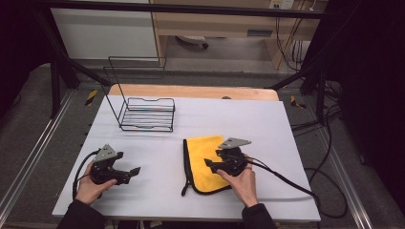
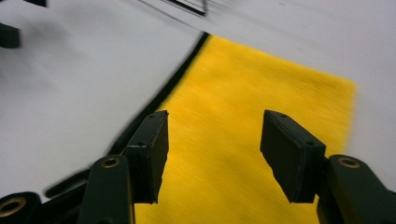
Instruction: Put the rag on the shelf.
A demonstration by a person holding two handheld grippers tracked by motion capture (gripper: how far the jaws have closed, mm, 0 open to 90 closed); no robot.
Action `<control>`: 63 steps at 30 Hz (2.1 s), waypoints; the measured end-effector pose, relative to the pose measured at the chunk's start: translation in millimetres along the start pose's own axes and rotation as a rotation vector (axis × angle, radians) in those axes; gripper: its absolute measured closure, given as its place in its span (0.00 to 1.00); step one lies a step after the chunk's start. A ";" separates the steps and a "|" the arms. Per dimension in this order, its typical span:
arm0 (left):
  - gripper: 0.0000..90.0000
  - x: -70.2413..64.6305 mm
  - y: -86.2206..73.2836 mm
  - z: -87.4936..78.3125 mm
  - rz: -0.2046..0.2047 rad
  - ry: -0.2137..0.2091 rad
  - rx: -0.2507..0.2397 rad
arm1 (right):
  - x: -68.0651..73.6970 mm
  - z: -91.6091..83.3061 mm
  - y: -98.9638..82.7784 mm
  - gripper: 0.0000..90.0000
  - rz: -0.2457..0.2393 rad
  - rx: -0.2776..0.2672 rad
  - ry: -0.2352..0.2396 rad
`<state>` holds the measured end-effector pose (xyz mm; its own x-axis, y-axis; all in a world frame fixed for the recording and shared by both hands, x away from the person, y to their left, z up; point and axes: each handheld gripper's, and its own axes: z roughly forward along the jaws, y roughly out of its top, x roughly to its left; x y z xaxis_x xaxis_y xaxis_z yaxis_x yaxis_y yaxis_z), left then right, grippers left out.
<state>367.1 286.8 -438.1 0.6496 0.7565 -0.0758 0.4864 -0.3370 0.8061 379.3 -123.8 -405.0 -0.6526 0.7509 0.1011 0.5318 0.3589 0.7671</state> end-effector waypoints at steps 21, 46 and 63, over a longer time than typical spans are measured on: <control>0.06 -1.9 0.5 1.6 0.009 0.037 0.014 | -46.7 -13.3 -63.9 0.72 0.124 0.099 -0.007; 0.13 -7.9 11.1 5.8 -0.004 0.089 0.018 | -46.1 -23.3 -60.9 0.98 0.109 0.093 -0.048; 0.17 -36.1 55.3 40.7 0.020 0.028 0.037 | -61.4 -40.6 -63.6 0.41 0.105 -0.049 -0.017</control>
<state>394.3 218.1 -414.7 0.6428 0.7649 -0.0429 0.4954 -0.3723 0.7848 363.6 -215.3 -434.3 -0.5854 0.7922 0.1723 0.5695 0.2506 0.7829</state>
